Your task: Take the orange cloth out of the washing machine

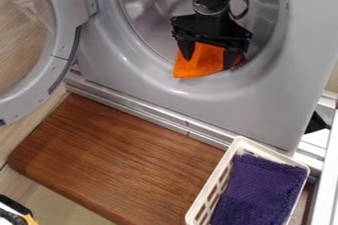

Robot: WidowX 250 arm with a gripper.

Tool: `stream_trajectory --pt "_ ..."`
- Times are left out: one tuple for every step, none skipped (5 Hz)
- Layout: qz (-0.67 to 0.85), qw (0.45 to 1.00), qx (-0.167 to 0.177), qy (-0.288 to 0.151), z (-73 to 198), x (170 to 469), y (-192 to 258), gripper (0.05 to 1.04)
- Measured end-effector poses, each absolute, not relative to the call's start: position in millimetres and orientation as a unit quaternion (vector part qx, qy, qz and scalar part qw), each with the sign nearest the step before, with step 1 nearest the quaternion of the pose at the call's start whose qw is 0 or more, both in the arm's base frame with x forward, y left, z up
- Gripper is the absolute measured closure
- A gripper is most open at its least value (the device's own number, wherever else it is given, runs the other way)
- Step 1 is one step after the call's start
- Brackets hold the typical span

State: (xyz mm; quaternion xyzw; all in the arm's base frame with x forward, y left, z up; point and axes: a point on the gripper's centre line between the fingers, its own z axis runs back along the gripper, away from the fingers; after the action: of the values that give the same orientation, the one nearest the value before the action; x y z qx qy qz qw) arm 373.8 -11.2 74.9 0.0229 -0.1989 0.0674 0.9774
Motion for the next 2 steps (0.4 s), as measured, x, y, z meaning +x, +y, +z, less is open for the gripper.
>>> stream_trajectory --pt "0.076 0.978 0.021 -0.191 66 375 -1 0.083" --pt "0.081 0.98 0.005 -0.179 49 380 3 0.083"
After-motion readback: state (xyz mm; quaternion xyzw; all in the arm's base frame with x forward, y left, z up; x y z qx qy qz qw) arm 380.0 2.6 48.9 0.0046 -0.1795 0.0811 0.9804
